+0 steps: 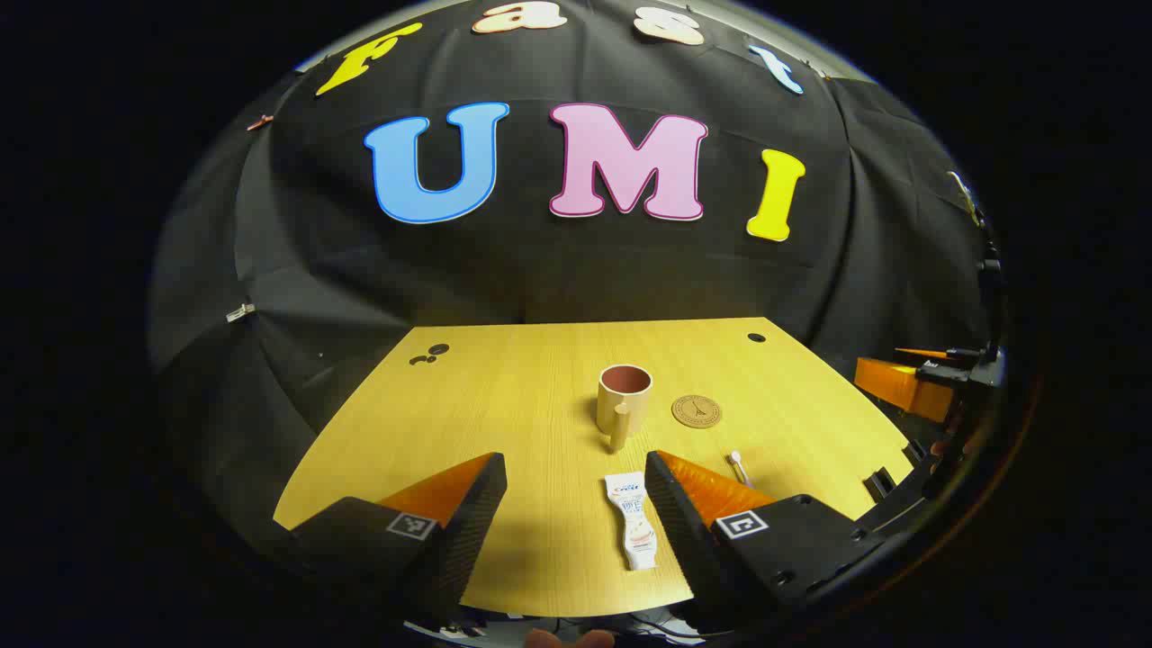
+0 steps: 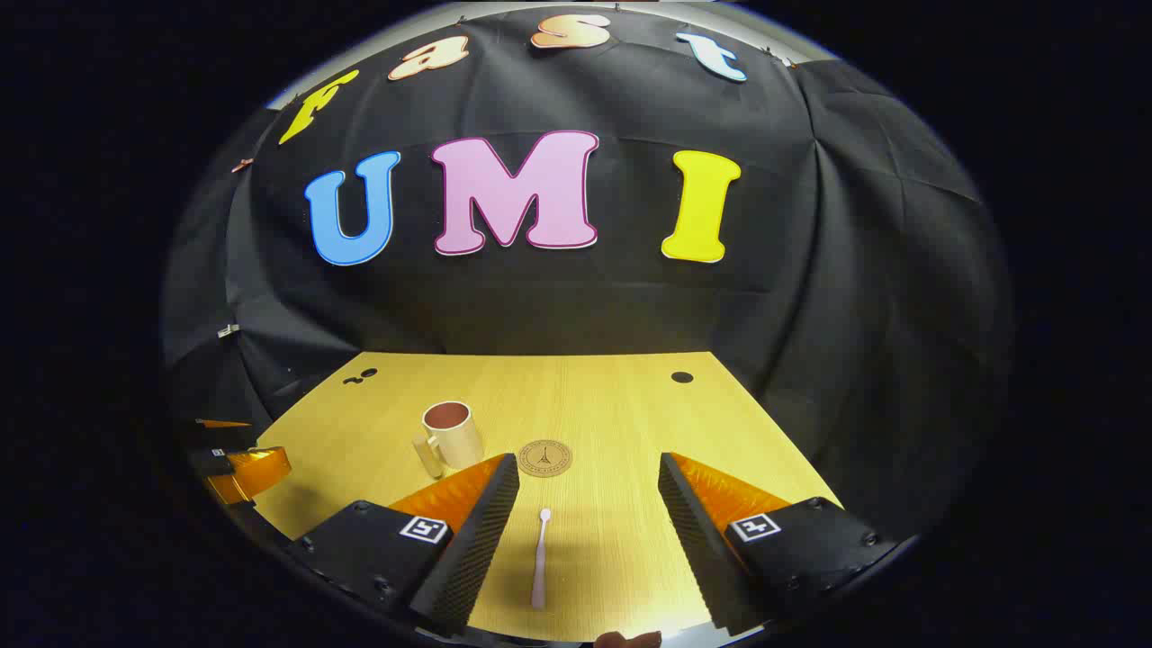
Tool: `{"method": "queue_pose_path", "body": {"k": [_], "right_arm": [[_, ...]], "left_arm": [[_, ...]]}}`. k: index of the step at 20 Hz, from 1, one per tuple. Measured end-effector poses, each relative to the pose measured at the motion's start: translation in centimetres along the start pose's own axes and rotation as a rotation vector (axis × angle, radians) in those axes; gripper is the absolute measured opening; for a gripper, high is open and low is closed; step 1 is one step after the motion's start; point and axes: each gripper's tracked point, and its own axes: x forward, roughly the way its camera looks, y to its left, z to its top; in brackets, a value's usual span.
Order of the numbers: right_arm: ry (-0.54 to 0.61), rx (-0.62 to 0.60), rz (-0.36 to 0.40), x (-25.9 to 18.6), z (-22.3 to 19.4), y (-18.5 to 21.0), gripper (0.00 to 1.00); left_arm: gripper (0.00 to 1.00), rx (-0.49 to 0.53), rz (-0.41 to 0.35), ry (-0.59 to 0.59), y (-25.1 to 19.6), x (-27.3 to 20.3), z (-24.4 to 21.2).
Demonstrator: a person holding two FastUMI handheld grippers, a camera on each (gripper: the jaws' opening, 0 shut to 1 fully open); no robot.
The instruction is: Put the toothbrush and toothpaste on the desktop into the cup, then pick up the cup and place it on the coaster on the desktop.
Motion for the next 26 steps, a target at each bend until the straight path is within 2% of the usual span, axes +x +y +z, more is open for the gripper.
{"method": "queue_pose_path", "body": {"k": [10, 18, 23, 26], "right_arm": [[0.093, -0.024, 0.023, 0.8, -2.6, -0.5, 0.96], [0.081, -0.029, 0.038, 0.6, -1.8, 0.1, 0.96], [0.067, -0.044, 0.040, 0.6, -1.5, -0.2, 0.97], [0.064, -0.037, 0.056, 0.8, -1.6, -0.1, 0.96]], "left_arm": [[0.96, -0.009, 0.014, 0.013, -0.9, -1.3, -0.6], [0.96, 0.006, -0.005, 0.010, -1.9, -1.8, -0.8], [0.96, 0.015, -0.038, 0.035, -3.6, -0.1, -1.2], [0.96, 0.013, -0.050, 0.088, -4.6, 1.7, -3.0]]}}
